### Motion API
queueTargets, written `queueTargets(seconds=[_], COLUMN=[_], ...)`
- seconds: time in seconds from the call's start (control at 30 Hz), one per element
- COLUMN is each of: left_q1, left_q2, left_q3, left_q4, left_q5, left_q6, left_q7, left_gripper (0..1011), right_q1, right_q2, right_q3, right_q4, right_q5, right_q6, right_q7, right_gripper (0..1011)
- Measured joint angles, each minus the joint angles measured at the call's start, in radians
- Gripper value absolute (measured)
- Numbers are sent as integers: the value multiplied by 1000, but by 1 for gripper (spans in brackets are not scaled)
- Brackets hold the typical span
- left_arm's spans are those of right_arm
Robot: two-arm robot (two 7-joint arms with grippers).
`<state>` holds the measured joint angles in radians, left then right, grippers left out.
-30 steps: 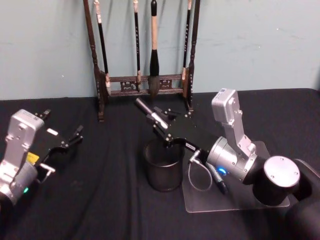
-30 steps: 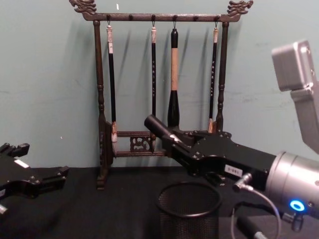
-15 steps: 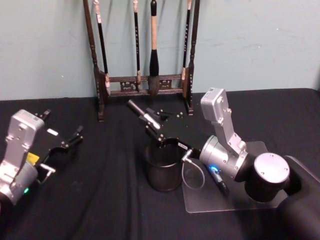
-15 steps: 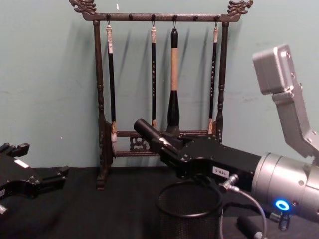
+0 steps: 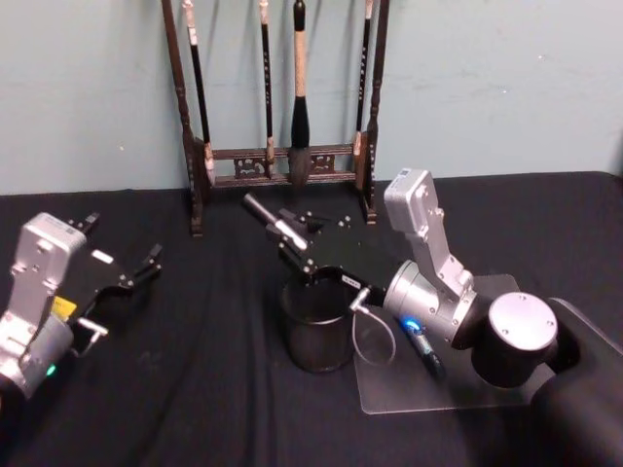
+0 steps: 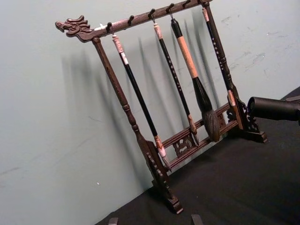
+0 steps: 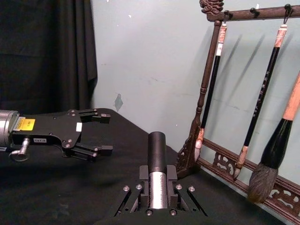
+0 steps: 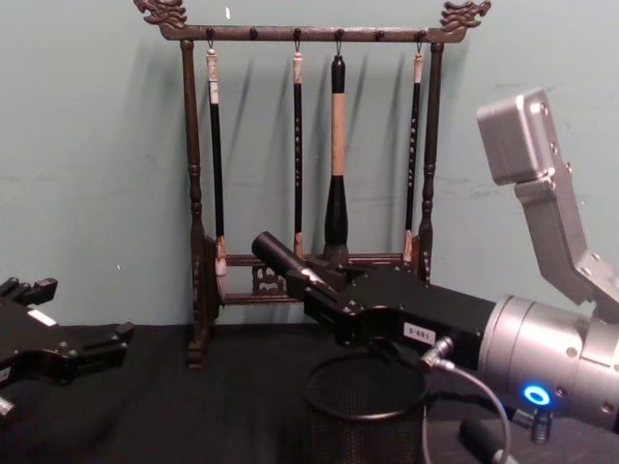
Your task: Pick up the water-based marker from the table and place it into the pen holder.
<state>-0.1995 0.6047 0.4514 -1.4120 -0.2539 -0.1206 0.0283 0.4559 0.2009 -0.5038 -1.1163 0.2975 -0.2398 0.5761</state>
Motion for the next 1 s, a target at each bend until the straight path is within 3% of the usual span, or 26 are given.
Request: queueTargets(seconds=[0.2, 0.27, 0.3, 0.37, 0.43, 0.47, 0.5, 0.77, 0.9, 1.0], left_q1=[0, 0, 0, 0, 0, 0, 0, 0, 0, 0], left_q2=[0, 0, 0, 0, 0, 0, 0, 0, 0, 0], left_q3=[0, 0, 0, 0, 0, 0, 0, 0, 0, 0], left_q4=[0, 0, 0, 0, 0, 0, 0, 0, 0, 0], left_q5=[0, 0, 0, 0, 0, 0, 0, 0, 0, 0], left_q6=[0, 0, 0, 0, 0, 0, 0, 0, 0, 0], left_q7=[0, 0, 0, 0, 0, 0, 0, 0, 0, 0], left_gripper=[1009, 1009, 1009, 1009, 1009, 1009, 1009, 1009, 1009, 1009], right_q1=[-1, -1, -2, -2, -2, -2, -2, -3, -3, -16], right_q2=[1, 1, 1, 1, 1, 1, 2, 2, 2, 11], right_q3=[0, 0, 1, 1, 1, 1, 1, 1, 1, 8], right_q4=[-1, -2, -2, -2, -2, -2, -3, -3, -3, -22], right_q5=[1, 1, 1, 1, 1, 1, 2, 2, 2, 8], right_q6=[0, 0, 0, 0, 0, 0, 0, 0, 0, 6], right_q7=[0, -1, -1, -1, -1, -1, -2, -3, -3, -5], right_gripper=[227, 280, 358, 367, 511, 511, 600, 894, 1002, 1002])
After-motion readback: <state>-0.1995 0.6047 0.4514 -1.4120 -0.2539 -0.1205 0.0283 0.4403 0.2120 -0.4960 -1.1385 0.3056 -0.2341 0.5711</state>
